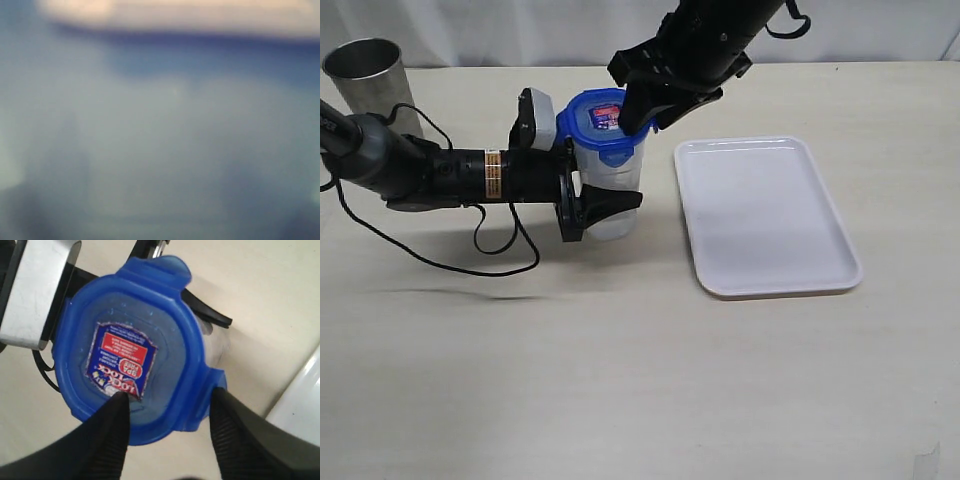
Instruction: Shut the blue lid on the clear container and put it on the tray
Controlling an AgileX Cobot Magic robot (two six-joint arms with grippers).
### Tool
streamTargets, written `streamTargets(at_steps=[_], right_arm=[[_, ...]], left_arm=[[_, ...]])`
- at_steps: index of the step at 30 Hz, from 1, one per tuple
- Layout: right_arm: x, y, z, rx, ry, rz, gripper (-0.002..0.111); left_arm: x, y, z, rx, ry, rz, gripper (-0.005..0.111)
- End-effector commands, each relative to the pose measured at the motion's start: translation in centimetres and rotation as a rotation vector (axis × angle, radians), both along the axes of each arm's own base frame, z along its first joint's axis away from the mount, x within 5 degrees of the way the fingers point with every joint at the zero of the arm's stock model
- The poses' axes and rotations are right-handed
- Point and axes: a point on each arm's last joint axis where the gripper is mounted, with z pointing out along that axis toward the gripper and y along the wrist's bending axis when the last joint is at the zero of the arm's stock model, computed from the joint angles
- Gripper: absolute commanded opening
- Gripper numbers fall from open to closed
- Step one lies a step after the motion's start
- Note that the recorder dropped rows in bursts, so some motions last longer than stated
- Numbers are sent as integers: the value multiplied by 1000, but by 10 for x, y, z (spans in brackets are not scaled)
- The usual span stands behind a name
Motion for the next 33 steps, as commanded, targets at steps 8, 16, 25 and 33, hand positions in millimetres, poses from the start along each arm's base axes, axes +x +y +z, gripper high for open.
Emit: streamTargets(at_steps=[8,16,25,33], right_arm=[[-2,15,-50,104,149,103,47],[1,23,-72,174,205,128,41],[1,13,-56,96,110,168,40],[0,9,-37,75,31,169,40]], left_arm=[[1,-1,10,-54,-15,8,0],[1,-1,10,-53,-13,8,0],[2,-1,10,-58,-25,19,0],[8,0,12,-73,-21,86,0]])
